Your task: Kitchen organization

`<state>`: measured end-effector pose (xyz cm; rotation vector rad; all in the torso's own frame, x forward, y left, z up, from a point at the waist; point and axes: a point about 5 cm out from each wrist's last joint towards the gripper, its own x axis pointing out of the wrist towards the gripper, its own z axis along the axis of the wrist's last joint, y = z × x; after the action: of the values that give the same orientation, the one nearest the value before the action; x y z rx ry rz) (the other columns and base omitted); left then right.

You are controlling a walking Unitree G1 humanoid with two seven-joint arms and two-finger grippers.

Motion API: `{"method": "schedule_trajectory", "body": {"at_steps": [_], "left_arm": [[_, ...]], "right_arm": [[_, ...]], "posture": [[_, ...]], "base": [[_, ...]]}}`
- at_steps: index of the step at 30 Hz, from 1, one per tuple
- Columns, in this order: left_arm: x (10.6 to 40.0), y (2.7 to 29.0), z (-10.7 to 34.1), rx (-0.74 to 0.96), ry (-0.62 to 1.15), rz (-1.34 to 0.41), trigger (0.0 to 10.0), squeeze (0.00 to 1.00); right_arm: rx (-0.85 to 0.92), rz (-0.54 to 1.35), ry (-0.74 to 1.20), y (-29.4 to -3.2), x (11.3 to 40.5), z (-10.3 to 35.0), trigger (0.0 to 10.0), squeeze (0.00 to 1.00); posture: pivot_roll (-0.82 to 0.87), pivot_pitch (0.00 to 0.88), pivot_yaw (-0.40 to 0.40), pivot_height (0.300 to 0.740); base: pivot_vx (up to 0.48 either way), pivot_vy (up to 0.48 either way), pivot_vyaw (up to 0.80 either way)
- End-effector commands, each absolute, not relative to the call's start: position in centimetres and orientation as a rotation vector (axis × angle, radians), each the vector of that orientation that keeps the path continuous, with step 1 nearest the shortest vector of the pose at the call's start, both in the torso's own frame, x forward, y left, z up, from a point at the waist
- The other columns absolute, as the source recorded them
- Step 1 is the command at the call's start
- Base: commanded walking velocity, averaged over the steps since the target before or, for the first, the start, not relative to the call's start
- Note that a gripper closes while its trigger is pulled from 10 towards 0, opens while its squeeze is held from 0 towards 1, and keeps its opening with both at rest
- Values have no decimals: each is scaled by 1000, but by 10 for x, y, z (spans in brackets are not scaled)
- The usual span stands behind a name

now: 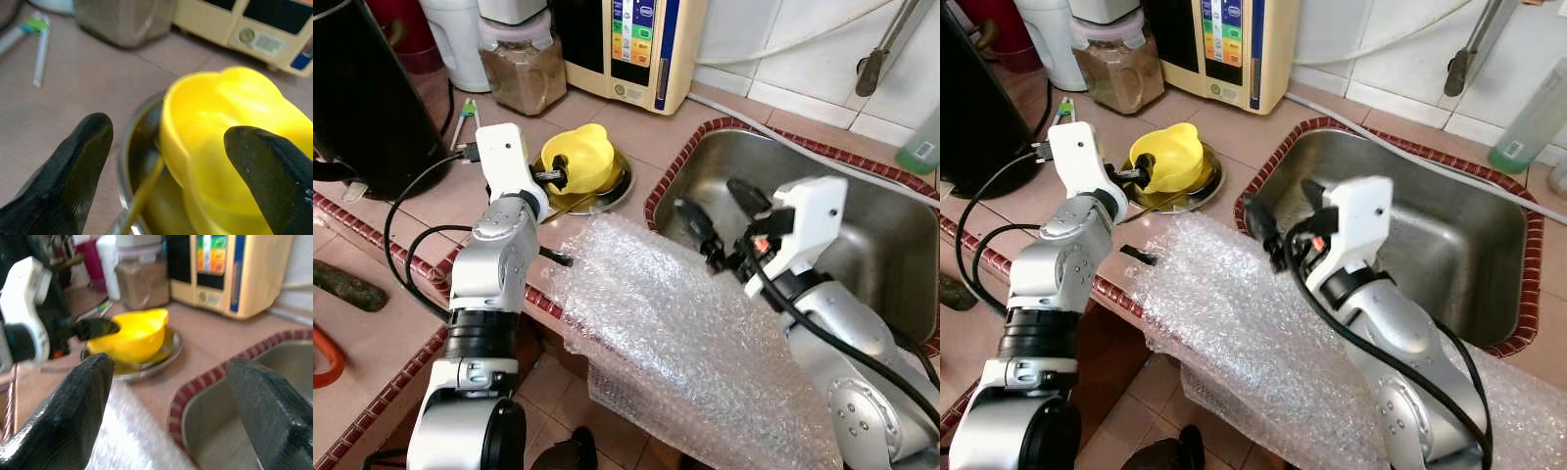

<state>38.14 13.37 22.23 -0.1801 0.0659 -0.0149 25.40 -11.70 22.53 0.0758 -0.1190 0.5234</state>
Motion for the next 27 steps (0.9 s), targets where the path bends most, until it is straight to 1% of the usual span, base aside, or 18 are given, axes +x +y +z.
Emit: {"method": "schedule_trajectory", "body": {"at_steps": [1, 7, 8, 9, 10, 11, 12, 21, 27], "left_arm": [[383, 132, 217, -190, 110, -29, 10000, 0], [385, 129, 218, -201, 107, -67, 10000, 0], [385, 129, 217, -206, 116, -68, 8078, 0], [385, 129, 217, -210, 117, -66, 6510, 0], [385, 129, 217, -210, 117, -66, 6510, 0], [386, 129, 217, -227, 120, -68, 196, 0], [386, 128, 217, -243, 127, -70, 0, 0], [383, 129, 207, -282, 188, -25, 0, 0], [382, 131, 206, -291, 198, -18, 0, 0]], "right_arm": [[55, 558, -113, -114, 250, 226, 10000, 0], [43, 580, -95, -110, 248, 221, 10000, 0], [40, 582, -92, -109, 249, 220, 10000, 0], [38, 583, -91, -108, 249, 220, 10000, 0], [38, 583, -91, -108, 249, 220, 10000, 0], [29, 589, -95, -107, 249, 220, 10000, 0], [22, 593, -99, -107, 250, 221, 10000, 0], [18, 605, -89, -106, 249, 218, 10000, 0], [16, 608, -81, -106, 248, 217, 10000, 0]], "posture": [[-17, 199, 6, 740], [-1, 194, 12, 740], [2, 188, 18, 740], [4, 187, 20, 740], [4, 187, 20, 740], [7, 187, 22, 740], [14, 192, 21, 740], [15, 195, 15, 740], [5, 200, 9, 740]], "base": [[0, 0, 0], [0, 0, 0], [0, 0, 0], [0, 0, 0], [0, 0, 0], [0, 0, 0], [0, 0, 0], [0, 0, 0], [0, 0, 0]]}}
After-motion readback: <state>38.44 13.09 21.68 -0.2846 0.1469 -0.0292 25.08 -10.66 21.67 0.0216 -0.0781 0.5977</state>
